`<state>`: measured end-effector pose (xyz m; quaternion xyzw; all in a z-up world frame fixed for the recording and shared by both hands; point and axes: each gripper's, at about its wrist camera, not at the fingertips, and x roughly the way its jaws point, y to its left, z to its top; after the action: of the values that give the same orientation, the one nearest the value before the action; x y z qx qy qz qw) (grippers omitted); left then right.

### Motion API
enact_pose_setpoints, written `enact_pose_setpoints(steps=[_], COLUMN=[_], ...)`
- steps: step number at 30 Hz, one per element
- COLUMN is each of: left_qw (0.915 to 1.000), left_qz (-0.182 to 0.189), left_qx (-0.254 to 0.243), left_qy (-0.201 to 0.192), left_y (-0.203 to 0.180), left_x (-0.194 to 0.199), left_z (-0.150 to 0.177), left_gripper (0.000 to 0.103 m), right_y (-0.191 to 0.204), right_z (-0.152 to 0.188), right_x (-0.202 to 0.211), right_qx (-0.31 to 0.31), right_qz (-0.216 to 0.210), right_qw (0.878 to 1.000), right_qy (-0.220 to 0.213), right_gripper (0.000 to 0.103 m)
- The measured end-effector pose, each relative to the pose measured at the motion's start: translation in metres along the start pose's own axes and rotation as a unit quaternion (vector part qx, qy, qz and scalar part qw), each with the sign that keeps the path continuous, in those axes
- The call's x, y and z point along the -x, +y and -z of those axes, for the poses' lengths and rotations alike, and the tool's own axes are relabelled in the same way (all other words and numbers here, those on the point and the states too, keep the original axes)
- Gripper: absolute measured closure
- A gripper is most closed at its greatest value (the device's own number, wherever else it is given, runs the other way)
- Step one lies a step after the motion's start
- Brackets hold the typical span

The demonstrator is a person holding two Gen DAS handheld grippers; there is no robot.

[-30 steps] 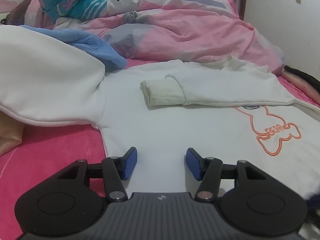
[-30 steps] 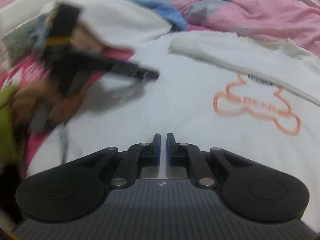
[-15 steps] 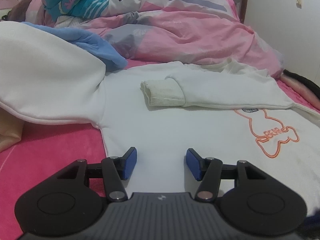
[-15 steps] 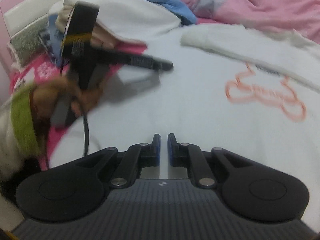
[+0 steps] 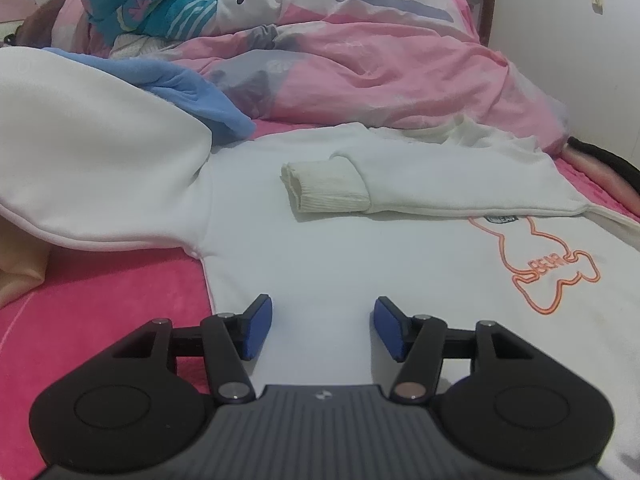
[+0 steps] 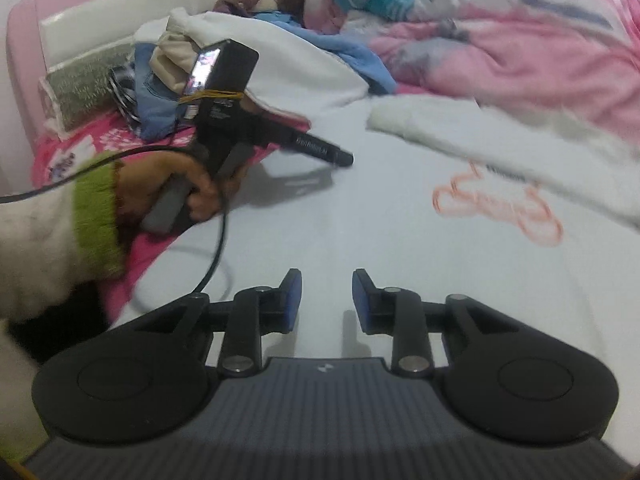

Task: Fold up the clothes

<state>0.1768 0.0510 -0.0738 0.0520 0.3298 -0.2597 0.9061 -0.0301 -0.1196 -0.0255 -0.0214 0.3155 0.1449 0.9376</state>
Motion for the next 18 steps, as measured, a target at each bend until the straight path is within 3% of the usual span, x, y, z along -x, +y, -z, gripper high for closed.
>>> enact_pose_setpoints(steps=[3,7,11,18], left_qw=[1.0,1.0,1.0,1.0], left_qz=[-0.001,-0.001,-0.001,-0.002], left_qx=[-0.002,-0.004,-0.003,-0.003], left_qy=[0.001,0.001,0.001,0.001], left_y=[0.0,0.0,0.0,0.0], left_x=[0.0,0.0,0.0,-0.001], left_z=[0.0,0.0,0.0,0.0], left_gripper=[0.044,0.044,0.043,0.043], right_y=[-0.003,-0.015,-0.027,-0.027], right_z=[-0.005,0.001,0.003,0.003], right_x=[-0.022,-0.041,-0.044,-0.044], right_qx=[0.027,0.009,-0.025,-0.029], right_qz=[0.014,0.003,-0.014,-0.016], right_qw=[1.0,1.0,0.999,0.999], right_qy=[0.008,0.021,0.015,0.015], right_gripper=[0.076,0.078,0.087,0.101])
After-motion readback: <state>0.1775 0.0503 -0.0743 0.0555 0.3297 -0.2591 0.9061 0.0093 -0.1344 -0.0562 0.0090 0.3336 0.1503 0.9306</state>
